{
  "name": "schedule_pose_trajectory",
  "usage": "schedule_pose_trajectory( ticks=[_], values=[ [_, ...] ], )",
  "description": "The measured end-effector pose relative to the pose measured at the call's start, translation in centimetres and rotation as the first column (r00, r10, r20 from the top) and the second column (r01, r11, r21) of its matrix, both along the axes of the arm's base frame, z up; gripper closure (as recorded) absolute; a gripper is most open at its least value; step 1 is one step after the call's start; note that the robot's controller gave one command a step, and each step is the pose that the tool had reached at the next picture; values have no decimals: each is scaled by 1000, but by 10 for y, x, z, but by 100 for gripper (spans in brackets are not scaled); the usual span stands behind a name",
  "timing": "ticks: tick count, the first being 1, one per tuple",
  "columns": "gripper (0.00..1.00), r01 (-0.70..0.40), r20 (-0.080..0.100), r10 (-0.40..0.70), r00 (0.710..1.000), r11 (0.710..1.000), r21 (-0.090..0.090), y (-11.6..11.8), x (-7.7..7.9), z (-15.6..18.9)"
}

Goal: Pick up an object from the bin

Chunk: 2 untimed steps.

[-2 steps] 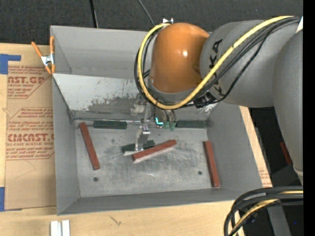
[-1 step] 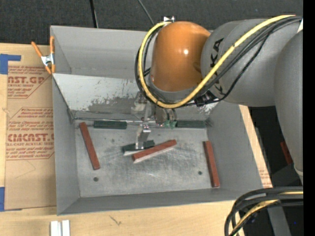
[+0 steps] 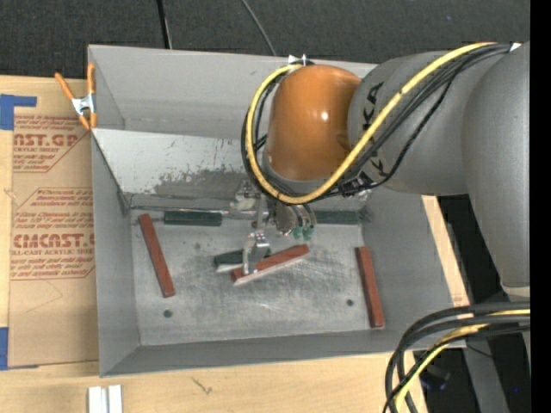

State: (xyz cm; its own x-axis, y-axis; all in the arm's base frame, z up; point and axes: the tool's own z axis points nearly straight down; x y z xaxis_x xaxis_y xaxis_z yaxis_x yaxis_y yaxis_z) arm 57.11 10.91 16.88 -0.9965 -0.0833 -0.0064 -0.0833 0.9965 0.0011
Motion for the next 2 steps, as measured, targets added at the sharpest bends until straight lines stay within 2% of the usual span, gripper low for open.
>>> schedule_pose_trajectory(
  ticks=[1, 2],
  values=[
    [100, 0, -2, 0, 1000, 1000, 2, -6, 0, -93],
    [100, 0, -2, 0, 1000, 1000, 2, -6, 0, -93]
  ],
)
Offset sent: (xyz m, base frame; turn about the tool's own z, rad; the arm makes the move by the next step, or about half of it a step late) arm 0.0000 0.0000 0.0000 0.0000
